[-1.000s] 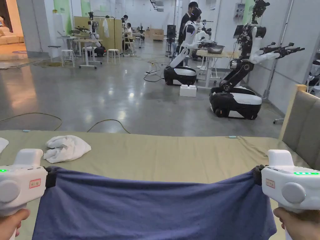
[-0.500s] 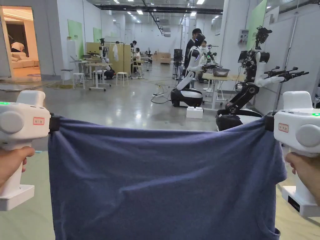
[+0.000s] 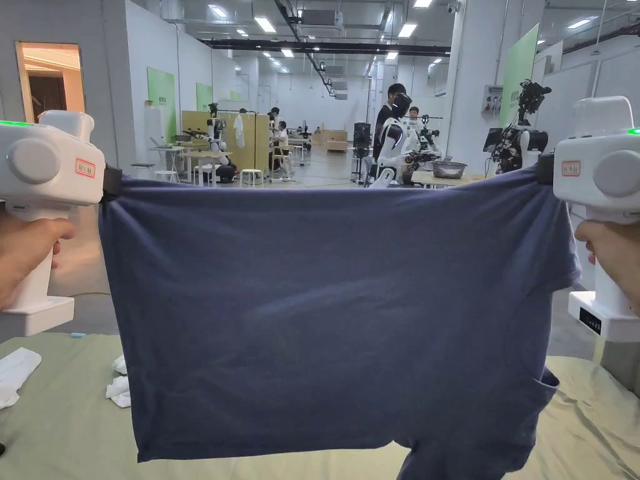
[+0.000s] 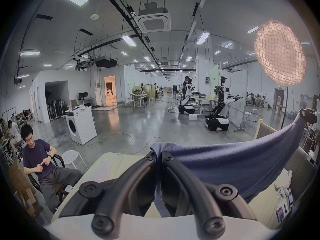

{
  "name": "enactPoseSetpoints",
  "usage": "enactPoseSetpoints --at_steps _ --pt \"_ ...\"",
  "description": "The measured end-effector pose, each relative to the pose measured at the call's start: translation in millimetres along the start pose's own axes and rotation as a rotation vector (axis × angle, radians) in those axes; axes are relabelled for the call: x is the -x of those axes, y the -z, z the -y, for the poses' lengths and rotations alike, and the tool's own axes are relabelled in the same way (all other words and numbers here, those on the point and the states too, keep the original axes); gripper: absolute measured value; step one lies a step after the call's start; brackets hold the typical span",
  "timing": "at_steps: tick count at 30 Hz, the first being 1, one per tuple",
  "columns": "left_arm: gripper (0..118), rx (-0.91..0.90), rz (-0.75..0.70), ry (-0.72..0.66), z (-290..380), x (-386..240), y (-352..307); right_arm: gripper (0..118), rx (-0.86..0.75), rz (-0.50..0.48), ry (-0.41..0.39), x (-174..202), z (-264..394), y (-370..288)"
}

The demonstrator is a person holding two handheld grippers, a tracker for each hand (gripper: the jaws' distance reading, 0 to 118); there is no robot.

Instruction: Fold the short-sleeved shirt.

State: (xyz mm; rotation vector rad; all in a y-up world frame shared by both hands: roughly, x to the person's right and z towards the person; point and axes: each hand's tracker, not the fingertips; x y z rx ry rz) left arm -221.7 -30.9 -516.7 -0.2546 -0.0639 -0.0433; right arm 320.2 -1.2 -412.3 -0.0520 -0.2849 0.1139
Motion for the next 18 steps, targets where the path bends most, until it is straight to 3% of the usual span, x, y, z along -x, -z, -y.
enactPoseSetpoints --at_steps 8,18 --pt "6 0.039 -0.008 -0.002 43 -5 18 2 0.047 -0.003 -0.025 6 43 5" --pt "6 0.161 0.063 -0.059 185 -6 2 2 0.19 -0.017 -0.034 3 172 -41"
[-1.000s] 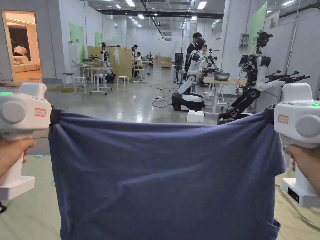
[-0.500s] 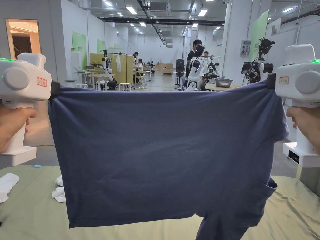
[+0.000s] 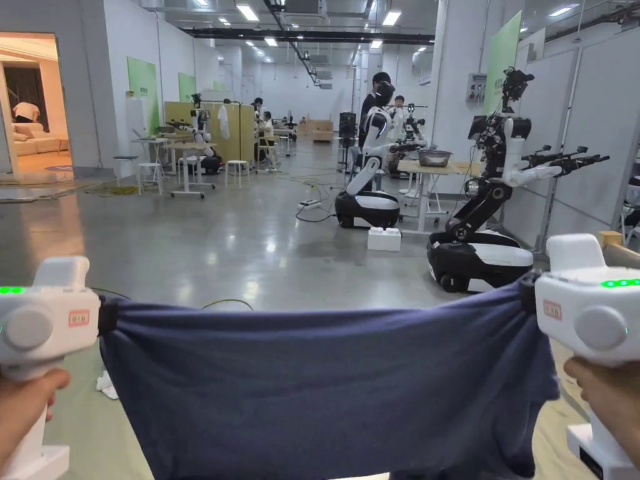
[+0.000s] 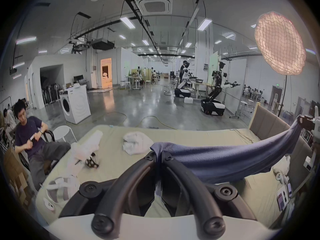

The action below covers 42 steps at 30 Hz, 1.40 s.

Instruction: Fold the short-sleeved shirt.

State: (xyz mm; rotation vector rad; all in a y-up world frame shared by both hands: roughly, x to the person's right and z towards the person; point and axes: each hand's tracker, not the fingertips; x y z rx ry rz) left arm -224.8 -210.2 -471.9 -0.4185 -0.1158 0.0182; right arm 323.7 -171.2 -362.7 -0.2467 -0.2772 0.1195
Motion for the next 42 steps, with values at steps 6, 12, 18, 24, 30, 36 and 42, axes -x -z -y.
enactPoseSetpoints --at_steps 6,12,18,24,30,36,42 --pt "6 0.007 0.036 -0.011 64 5 -44 2 0.049 0.001 0.0 -14 69 -32" --pt "6 0.021 0.069 -0.025 124 12 -103 2 0.111 -0.009 -0.012 -20 134 -94" --pt "6 0.15 0.061 -0.041 211 18 -139 2 0.258 -0.025 -0.054 -14 218 -146" --pt "6 0.337 0.046 -0.059 300 23 -157 2 0.449 -0.045 -0.052 -6 300 -178" --pt "6 0.511 0.041 -0.025 367 38 -138 2 0.626 -0.058 -0.065 0 369 -182" --pt "8 0.567 0.021 0.014 381 28 -130 4 0.697 -0.043 -0.036 7 401 -183" --pt "44 0.501 -0.014 0.003 364 23 -142 73 0.575 0.019 -0.006 18 369 -199"
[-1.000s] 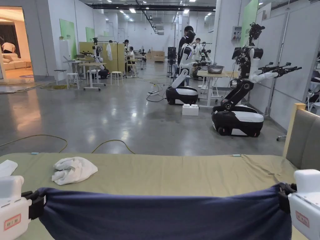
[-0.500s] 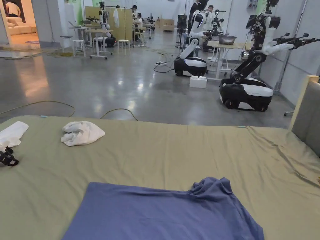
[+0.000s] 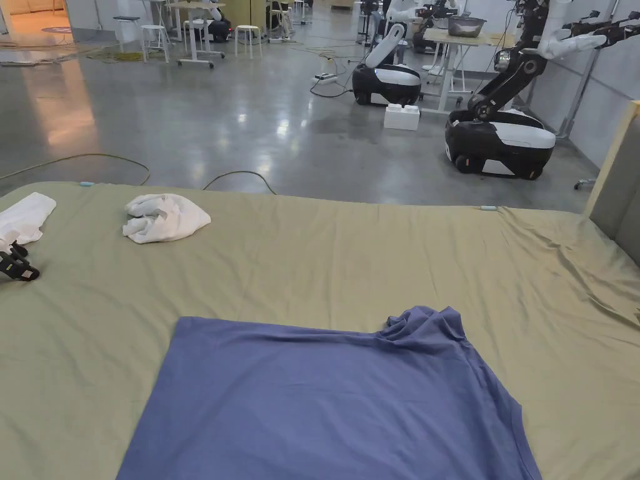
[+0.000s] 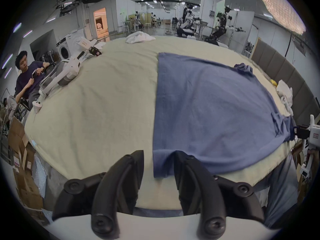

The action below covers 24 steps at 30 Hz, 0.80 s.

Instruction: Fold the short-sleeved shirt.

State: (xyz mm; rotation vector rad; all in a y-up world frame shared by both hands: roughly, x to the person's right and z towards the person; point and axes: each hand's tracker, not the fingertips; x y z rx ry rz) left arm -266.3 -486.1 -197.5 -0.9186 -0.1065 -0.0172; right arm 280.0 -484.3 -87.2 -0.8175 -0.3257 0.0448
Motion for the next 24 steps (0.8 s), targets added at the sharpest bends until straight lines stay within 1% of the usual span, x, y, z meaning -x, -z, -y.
enactPoseSetpoints --at_steps 2,3,6,8,10,12,14,15,16,17,18,19,20,22,24 --pt "50 -0.072 0.022 -0.018 -12 -5 -8 73 -0.087 0.004 0.037 2 -16 -10" --pt "51 -0.102 0.022 -0.016 -17 -8 -11 73 -0.126 -0.004 0.046 5 -25 -15" --pt "51 -0.196 0.023 -0.011 -40 -23 -17 73 -0.276 -0.039 0.082 20 -53 -24" --pt "51 -0.261 0.041 -0.027 -53 -25 -13 73 -0.357 -0.057 0.089 31 -71 -29" --pt "51 -0.336 0.06 -0.036 -69 -36 -19 72 -0.427 -0.07 0.116 43 -90 -32" --pt "50 -0.416 0.051 -0.031 -82 -48 -24 70 -0.505 -0.088 0.13 53 -105 -37" --pt "48 -0.491 0.055 -0.008 -97 -59 -33 66 -0.588 -0.084 0.129 64 -119 -39" --pt "48 -0.524 0.05 0.005 -103 -64 -37 66 -0.617 -0.074 0.129 68 -125 -42" --pt "45 -0.551 0.044 0.018 -106 -77 -46 60 -0.636 -0.074 0.127 72 -130 -44" --pt "33 -0.58 0.045 0.035 -110 -82 -51 45 -0.66 -0.086 0.131 76 -135 -46" --pt "22 -0.611 0.034 0.044 -113 -87 -55 22 -0.675 -0.09 0.138 79 -138 -48" --pt "15 -0.634 0.02 0.055 -116 -92 -59 2 -0.681 -0.09 0.138 82 -141 -49" --pt "6 -0.649 0.025 0.067 -119 -99 -64 0 -0.7 -0.075 0.139 85 -143 -51" --pt "3 -0.678 0.029 0.082 -121 -105 -69 0 -0.71 -0.117 0.141 86 -145 -52" --pt "2 -0.684 0.013 0.081 -125 -105 -67 0 -0.717 -0.108 0.15 88 -146 -52"
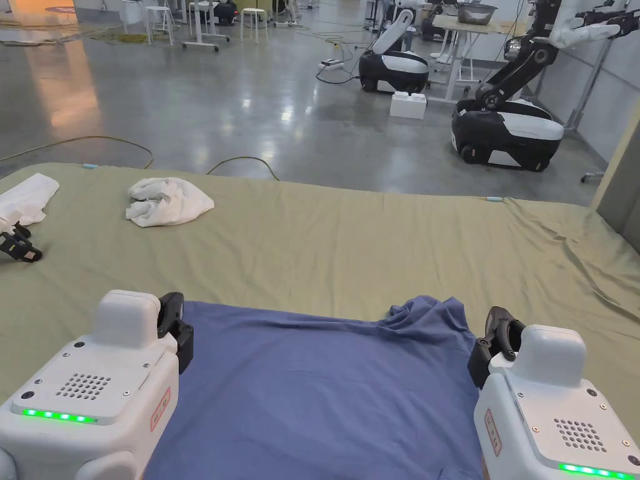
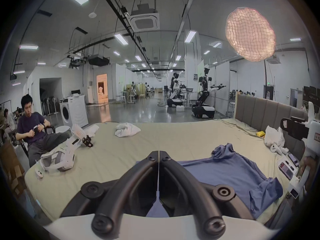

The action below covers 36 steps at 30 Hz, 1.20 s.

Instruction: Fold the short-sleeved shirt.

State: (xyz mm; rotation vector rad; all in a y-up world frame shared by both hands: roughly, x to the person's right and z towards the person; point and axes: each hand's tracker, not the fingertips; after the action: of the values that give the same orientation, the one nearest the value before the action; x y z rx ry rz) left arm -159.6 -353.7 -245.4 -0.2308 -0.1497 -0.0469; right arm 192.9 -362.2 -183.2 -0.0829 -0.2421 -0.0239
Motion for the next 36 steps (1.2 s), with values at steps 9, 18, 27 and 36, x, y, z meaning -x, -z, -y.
enactPoseSetpoints --at_steps 9,18,27,36 --pt "2 0.263 0.043 -0.081 24 44 -10 0 0.061 -0.033 -0.008 -3 8 6" --pt "2 0.662 0.028 -0.162 106 106 -42 0 0.175 -0.065 -0.012 4 38 13" --pt "79 0.907 0.013 -0.221 156 112 -27 0 0.225 -0.086 -0.027 10 48 15" --pt "68 0.998 -0.073 -0.152 186 100 -2 0 0.27 -0.057 -0.016 -3 58 15"
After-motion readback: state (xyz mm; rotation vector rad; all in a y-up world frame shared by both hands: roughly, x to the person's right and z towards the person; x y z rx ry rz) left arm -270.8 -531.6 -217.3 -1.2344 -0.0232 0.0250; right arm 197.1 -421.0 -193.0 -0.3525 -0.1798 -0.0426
